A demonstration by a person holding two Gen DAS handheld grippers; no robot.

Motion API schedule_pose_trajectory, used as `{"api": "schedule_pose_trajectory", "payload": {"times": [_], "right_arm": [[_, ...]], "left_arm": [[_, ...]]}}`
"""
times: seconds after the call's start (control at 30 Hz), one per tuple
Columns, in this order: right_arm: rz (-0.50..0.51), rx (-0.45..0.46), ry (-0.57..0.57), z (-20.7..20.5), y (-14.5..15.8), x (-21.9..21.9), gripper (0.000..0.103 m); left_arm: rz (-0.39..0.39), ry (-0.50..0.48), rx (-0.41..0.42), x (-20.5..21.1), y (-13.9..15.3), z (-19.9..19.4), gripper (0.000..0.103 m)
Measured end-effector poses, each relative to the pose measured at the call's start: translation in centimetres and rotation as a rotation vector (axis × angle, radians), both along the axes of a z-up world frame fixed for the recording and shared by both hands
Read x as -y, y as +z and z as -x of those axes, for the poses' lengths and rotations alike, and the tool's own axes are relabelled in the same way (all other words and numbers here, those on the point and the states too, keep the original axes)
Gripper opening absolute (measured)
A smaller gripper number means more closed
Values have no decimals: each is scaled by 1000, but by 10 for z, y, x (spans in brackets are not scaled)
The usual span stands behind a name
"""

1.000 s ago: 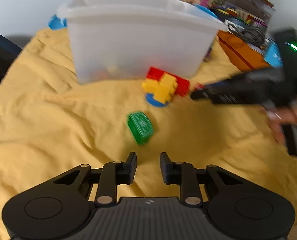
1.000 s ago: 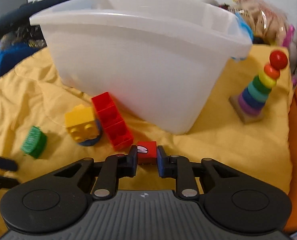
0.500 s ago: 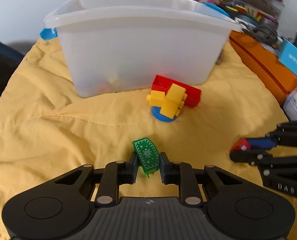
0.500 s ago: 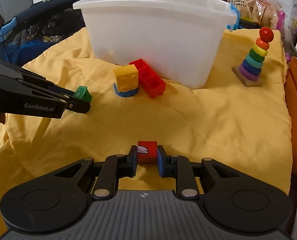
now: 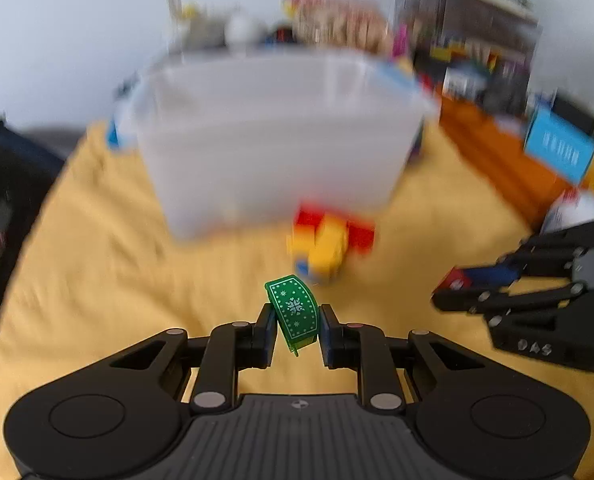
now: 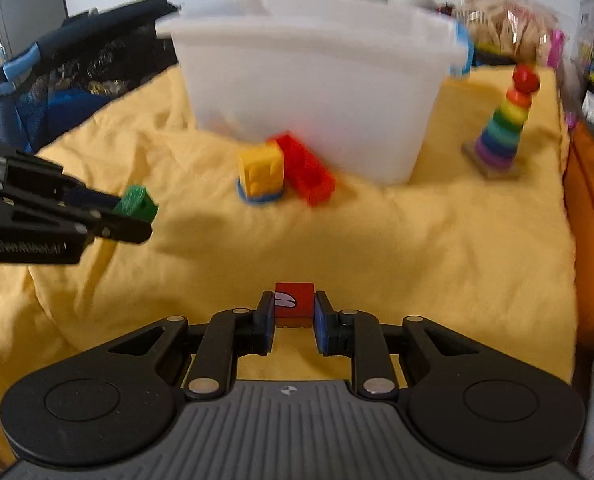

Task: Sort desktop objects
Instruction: 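Carry the tile and red cube over the bin and open both grippers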

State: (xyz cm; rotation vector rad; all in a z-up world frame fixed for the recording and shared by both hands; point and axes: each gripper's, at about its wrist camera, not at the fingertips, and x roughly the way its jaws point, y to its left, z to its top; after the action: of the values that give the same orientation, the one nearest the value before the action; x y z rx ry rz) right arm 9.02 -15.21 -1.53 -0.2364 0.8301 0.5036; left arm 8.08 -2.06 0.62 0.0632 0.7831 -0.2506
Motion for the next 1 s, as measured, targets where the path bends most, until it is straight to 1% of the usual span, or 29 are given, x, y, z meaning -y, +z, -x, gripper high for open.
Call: {"api": "schedule_pose_trajectory", "payload": {"times": [0.07, 0.13, 0.2, 0.33, 0.47, 0.53, 0.63, 0.7, 0.8, 0.93, 1.0], "right_arm": [[-30, 30, -4, -7, 19, 0, 22], [-67, 57, -19, -16, 40, 0, 22], [-106, 68, -46, -29, 60, 1, 23], [-129, 139, -65, -55, 94, -6, 22], [-189, 167, -75, -82, 119, -13, 23], [-189, 191, -69, -96, 129, -20, 23], [-167, 215, -64, -112, 134, -29, 23], [-150, 223, -63, -120, 132, -32, 23], [-126, 201, -65, -139, 122, -39, 23], [-77, 186, -71, -149, 106, -45, 23], [-68, 170, -71, -152, 100, -46, 23]], "left_arm": [[7, -6, 65, -1, 27, -6, 25], [-4, -13, 125, -1, 49, -15, 25], [-23, -16, 163, 0, 63, -24, 25], [-23, -5, 213, -3, 88, -48, 25], [-40, 6, 253, -3, 105, -74, 25], [-44, 13, 265, -3, 111, -88, 25], [-59, 23, 262, -5, 112, -107, 25], [-39, 32, 233, -8, 107, -123, 25], [-50, 43, 194, -6, 90, -137, 25], [-85, 47, 136, -8, 65, -148, 25], [-87, 50, 105, -9, 55, -154, 25]]}}
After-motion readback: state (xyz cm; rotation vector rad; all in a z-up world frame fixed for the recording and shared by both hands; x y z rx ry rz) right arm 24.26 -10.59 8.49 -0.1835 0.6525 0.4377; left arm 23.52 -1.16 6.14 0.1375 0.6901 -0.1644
